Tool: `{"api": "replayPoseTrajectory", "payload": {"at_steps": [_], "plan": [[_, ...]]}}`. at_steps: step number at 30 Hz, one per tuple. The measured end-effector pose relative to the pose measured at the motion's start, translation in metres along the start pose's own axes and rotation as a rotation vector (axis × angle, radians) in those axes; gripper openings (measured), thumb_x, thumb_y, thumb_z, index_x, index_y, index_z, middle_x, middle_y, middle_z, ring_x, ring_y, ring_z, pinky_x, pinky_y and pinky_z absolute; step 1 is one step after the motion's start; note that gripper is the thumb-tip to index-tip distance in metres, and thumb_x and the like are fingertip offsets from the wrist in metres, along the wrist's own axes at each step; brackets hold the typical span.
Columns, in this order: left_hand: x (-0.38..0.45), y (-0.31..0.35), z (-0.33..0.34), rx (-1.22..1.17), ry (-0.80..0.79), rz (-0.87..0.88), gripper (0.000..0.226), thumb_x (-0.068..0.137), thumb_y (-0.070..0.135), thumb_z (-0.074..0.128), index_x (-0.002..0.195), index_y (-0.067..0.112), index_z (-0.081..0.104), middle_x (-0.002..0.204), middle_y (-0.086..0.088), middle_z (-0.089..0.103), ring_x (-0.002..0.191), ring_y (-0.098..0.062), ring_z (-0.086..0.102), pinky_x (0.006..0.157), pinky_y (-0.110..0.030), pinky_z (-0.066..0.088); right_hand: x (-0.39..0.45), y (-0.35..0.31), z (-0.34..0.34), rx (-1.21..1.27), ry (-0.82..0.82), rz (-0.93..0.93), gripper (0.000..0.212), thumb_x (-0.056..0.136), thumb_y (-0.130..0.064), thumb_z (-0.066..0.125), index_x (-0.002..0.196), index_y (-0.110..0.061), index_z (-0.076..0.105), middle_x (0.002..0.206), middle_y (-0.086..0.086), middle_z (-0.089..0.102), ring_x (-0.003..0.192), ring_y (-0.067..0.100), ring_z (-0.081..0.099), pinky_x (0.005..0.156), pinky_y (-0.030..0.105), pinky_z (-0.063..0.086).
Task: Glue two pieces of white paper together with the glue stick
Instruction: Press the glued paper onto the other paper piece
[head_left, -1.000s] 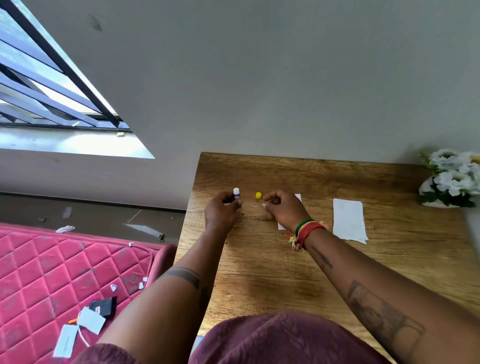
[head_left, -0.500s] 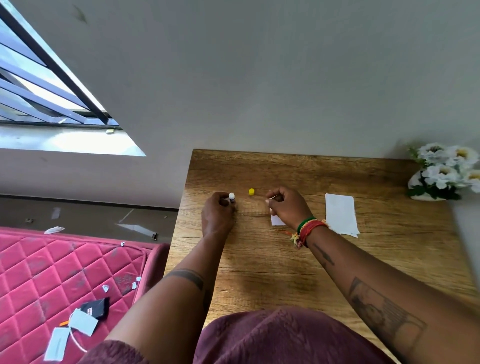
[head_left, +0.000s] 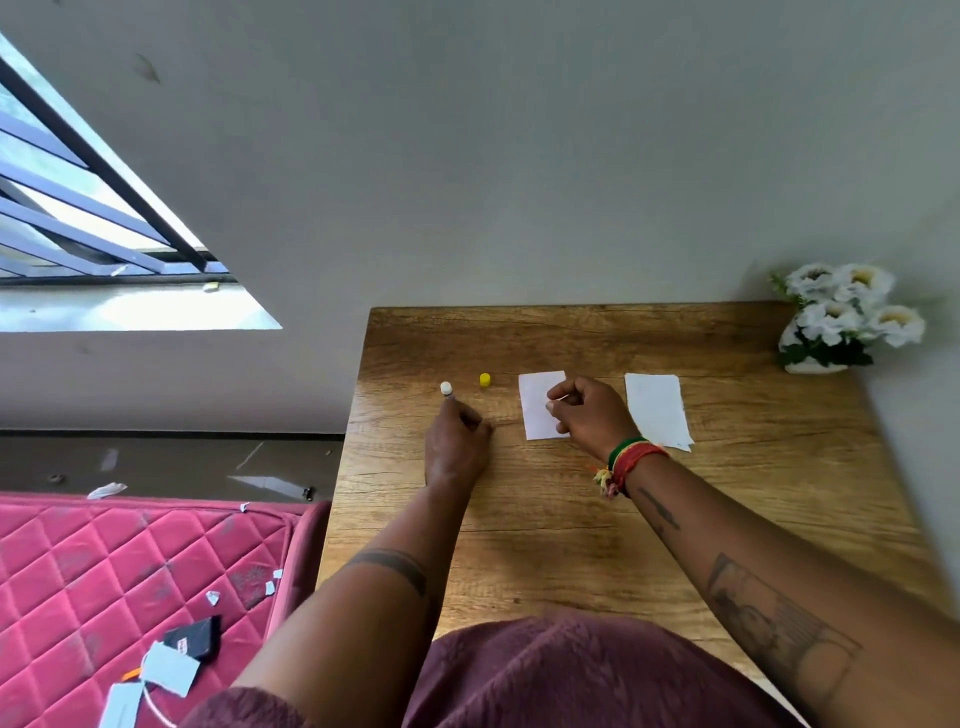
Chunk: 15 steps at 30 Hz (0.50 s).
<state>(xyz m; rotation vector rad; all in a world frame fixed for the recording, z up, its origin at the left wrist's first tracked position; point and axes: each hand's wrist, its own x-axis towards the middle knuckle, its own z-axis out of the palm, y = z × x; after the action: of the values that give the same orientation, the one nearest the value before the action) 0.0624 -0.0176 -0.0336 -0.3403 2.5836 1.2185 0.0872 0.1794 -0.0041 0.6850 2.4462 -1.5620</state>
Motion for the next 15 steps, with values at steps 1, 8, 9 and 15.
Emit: {"api": "replayPoseTrajectory", "payload": {"at_steps": [1, 8, 9, 15], "plan": [[-0.002, 0.005, 0.005, 0.011, -0.015, 0.016, 0.017, 0.089, 0.028, 0.076, 0.092, 0.026, 0.060, 0.088, 0.009, 0.065, 0.084, -0.011, 0.061, 0.072, -0.034, 0.050, -0.003, 0.003, -0.004, 0.007, 0.007, 0.006, 0.011, 0.093, -0.017, 0.069, 0.104, -0.019, 0.070, 0.092, 0.003, 0.073, 0.073, 0.016, 0.072, 0.067, 0.028, 0.057], [-0.013, 0.050, 0.053, -0.050, -0.115, 0.095, 0.016, 0.089, 0.036, 0.077, 0.086, 0.028, 0.064, 0.085, 0.012, 0.069, 0.081, -0.010, 0.064, 0.063, -0.028, 0.044, -0.011, 0.031, -0.039, -0.010, 0.135, 0.067, 0.011, 0.090, -0.016, 0.067, 0.098, -0.023, 0.072, 0.096, -0.003, 0.071, 0.094, 0.022, 0.068, 0.087, 0.037, 0.056], [-0.015, 0.057, 0.062, -0.062, -0.138, 0.106, 0.012, 0.091, 0.035, 0.075, 0.089, 0.026, 0.067, 0.087, 0.009, 0.071, 0.084, -0.013, 0.067, 0.067, -0.030, 0.049, -0.011, 0.037, -0.045, -0.024, 0.182, 0.084, 0.011, 0.090, -0.017, 0.067, 0.099, -0.022, 0.072, 0.096, -0.005, 0.070, 0.097, 0.021, 0.068, 0.087, 0.034, 0.054], [-0.031, 0.096, 0.116, -0.238, -0.293, -0.050, 0.019, 0.096, 0.026, 0.065, 0.110, 0.019, 0.076, 0.104, -0.001, 0.076, 0.098, -0.021, 0.070, 0.092, -0.042, 0.060, -0.005, 0.067, -0.080, -0.178, 0.459, 0.302, 0.037, 0.089, -0.025, 0.068, 0.124, -0.013, 0.069, 0.131, 0.015, 0.062, 0.119, 0.035, 0.060, 0.102, 0.039, 0.049]]}}
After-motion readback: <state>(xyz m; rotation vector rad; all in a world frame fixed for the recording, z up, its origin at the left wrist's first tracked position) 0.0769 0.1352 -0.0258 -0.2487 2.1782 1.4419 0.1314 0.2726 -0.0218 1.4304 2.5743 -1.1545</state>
